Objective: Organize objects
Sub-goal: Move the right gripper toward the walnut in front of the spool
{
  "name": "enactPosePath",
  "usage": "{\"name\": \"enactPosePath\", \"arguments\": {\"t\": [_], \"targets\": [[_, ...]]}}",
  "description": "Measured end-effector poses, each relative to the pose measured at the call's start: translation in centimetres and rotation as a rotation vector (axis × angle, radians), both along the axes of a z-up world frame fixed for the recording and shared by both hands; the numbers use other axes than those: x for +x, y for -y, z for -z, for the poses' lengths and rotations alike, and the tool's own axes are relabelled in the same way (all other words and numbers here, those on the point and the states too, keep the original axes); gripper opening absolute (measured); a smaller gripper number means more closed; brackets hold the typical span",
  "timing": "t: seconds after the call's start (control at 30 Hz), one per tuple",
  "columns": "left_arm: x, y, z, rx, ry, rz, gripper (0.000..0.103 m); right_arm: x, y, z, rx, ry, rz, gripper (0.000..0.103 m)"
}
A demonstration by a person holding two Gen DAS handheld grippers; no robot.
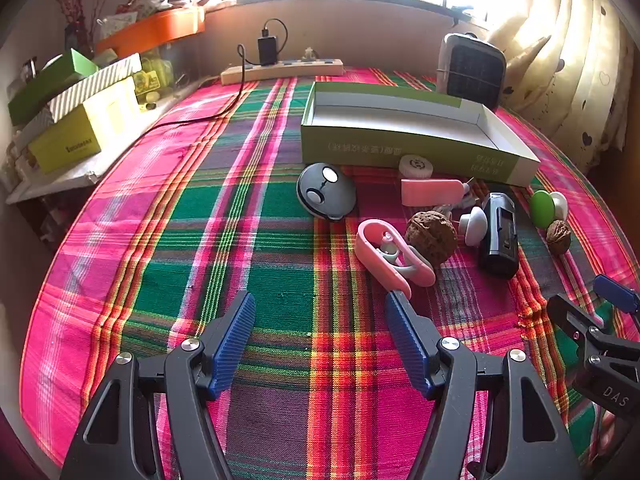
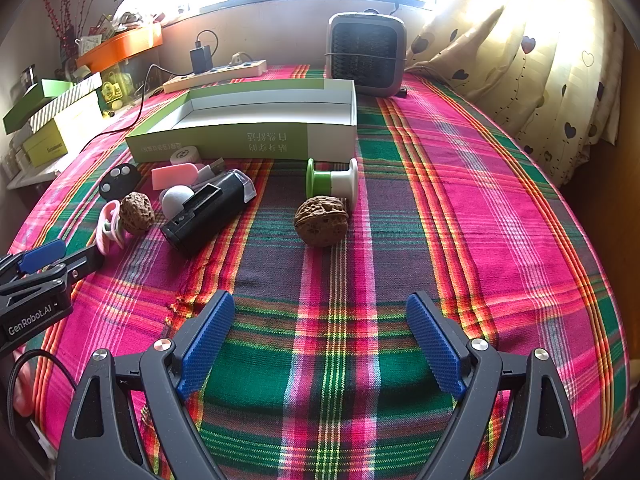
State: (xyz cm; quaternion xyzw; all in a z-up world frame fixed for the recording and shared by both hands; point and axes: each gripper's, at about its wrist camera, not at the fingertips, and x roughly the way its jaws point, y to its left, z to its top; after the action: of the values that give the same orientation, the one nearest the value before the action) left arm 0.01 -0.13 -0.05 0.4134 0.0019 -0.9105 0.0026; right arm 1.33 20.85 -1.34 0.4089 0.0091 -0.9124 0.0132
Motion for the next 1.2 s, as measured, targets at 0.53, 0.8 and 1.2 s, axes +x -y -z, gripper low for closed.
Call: {"name": "enactPosePath", "arguments": {"t": [0.53,0.8,1.2], "targets": [[-0.3,-0.1,0.0,0.005,0.004,0.017,0.067,0.0,0.0,0.1,-0.001,0.002,-0.003,0.088],[-0.7,0.4,-0.2,0.063,0.016,0.079,0.066,-1.1,-0.8,0.0,-0.026,0.013,-0.013,0.088],[-1.9,-0.8,-1.2,0.173,0.056,0.179,0.066,-3.4,-1.7,-0.2,-0.005,0.042,-0.058,0.084]]}}
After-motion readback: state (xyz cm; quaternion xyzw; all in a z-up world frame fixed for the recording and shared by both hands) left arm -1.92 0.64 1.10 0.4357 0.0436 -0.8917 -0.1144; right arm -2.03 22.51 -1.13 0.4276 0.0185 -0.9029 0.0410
